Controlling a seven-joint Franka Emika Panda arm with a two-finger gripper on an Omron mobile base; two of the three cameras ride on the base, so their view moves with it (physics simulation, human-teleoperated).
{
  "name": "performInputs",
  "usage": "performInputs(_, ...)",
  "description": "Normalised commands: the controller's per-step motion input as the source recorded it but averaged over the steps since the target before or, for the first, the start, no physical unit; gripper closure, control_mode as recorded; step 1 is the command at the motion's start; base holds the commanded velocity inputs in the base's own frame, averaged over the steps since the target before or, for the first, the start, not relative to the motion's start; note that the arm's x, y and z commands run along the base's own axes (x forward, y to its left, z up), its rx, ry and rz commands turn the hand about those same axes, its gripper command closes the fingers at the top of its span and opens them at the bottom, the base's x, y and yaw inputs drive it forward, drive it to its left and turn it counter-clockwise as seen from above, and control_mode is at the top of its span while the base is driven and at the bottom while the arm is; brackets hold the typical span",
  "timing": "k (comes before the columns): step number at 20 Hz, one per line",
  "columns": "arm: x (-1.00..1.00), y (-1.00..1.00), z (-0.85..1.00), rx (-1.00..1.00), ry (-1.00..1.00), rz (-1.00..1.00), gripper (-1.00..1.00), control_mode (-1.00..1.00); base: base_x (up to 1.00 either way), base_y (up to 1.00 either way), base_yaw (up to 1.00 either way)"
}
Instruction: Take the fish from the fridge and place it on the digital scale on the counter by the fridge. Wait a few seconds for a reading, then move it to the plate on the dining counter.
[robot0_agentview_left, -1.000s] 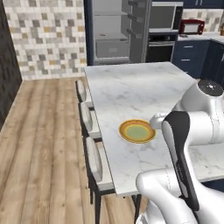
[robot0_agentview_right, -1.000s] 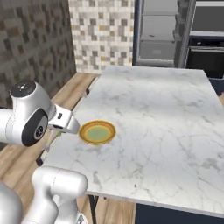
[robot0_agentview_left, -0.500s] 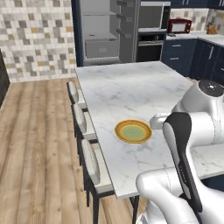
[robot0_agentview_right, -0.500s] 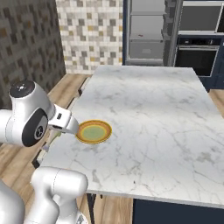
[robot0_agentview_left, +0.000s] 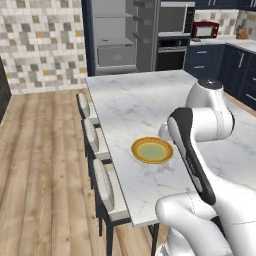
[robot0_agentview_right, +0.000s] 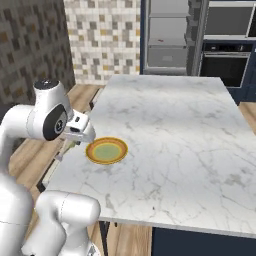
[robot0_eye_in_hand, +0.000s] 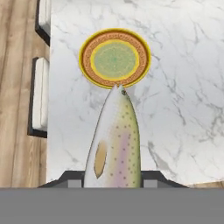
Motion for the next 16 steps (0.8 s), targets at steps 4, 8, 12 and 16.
performInputs(4,1.00,0.00,-0.39,0.00,0.16,0.11,1.00,-1.00,0.00,0.00,0.00)
performInputs(8,1.00,0.00,-0.79,-0.05,0.09,0.02,1.00,-1.00,0.00,0.00,0.00)
performInputs(12,1.00,0.00,-0.60,-0.05,0.01,0.00,1.00,-1.00,0.00,0.00,0.00)
performInputs(16,0.98,0.00,-0.53,0.00,0.01,0.00,1.00,-1.00,0.00,0.00,0.00)
